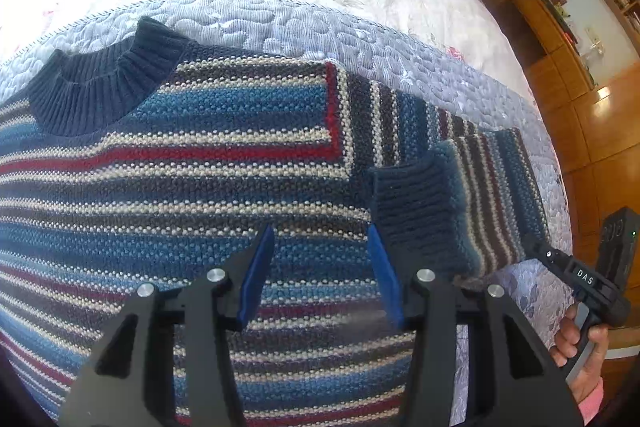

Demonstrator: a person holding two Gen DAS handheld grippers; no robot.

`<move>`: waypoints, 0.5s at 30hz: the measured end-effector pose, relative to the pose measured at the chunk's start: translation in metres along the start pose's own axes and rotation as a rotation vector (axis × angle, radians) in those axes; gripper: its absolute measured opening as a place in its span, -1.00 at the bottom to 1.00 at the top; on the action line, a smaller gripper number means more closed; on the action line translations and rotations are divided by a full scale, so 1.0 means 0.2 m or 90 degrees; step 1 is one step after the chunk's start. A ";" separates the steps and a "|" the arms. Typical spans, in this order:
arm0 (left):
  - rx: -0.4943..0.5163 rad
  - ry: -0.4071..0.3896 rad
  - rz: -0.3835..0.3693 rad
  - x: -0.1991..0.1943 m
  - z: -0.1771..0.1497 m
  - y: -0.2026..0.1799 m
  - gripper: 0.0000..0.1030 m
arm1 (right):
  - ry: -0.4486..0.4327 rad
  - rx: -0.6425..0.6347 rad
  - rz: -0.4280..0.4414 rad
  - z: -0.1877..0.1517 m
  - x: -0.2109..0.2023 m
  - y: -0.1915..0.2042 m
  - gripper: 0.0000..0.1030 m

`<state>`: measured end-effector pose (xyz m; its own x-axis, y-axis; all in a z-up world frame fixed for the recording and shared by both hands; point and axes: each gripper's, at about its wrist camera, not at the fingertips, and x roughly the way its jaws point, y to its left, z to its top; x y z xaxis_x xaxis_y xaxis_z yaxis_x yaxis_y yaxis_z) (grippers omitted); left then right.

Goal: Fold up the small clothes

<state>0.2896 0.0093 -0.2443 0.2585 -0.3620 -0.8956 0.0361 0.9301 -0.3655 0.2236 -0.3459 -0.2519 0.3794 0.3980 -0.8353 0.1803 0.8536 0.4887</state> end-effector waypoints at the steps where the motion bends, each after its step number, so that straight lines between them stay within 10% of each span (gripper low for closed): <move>1: -0.001 0.003 -0.002 0.02 0.00 -0.01 -0.04 | 0.011 0.007 0.014 0.00 0.01 -0.02 -0.63; 7: 0.010 0.026 -0.035 0.10 -0.01 -0.13 -0.01 | 0.019 -0.048 -0.046 -0.05 0.04 0.05 -0.26; 15: 0.026 0.047 -0.018 0.28 0.02 -0.25 0.06 | -0.025 -0.032 -0.037 -0.06 -0.14 -0.01 -0.26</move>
<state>0.3054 -0.0571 -0.2748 0.1851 -0.3903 -0.9019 0.0825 0.9207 -0.3815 0.2011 -0.3546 -0.2335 0.4057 0.3350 -0.8504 0.1579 0.8908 0.4261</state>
